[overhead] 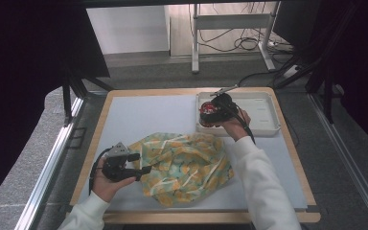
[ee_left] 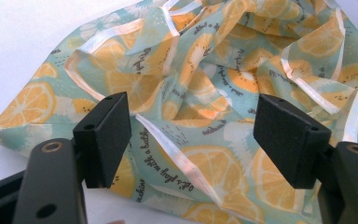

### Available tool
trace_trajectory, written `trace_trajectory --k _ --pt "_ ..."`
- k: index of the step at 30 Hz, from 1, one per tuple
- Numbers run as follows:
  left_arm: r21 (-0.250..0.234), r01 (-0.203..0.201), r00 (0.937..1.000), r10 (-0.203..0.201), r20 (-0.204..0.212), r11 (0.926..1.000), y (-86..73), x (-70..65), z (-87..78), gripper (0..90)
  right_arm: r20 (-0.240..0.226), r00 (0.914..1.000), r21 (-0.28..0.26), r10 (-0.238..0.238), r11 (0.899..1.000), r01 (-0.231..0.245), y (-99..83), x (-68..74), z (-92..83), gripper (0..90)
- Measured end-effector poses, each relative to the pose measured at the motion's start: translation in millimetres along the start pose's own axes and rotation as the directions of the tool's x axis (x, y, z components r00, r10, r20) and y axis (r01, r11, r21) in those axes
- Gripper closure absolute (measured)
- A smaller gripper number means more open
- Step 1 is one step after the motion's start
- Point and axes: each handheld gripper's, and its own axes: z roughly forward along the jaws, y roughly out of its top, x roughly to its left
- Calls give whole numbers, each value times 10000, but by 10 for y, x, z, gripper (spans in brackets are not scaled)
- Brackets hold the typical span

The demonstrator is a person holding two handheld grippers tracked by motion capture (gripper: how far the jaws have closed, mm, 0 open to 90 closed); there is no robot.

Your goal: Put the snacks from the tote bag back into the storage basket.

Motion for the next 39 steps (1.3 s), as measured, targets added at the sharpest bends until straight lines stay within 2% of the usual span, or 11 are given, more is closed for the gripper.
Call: trace_trajectory --k 15,21,39 --pt "12 2 10000 -3 36 10000 -1 2 5 282 248 9994 220 231 9995 -236 -15 -106 211 255" --pt "-12 53 10000 -53 46 10000 -3 9 -2 282 589 9982 361 148 9992 -169 -31 -117 328 255" --pt "50 12 10000 -12 75 10000 -8 10 2 282 709 9973 805 189 9964 -246 -98 -149 540 254"
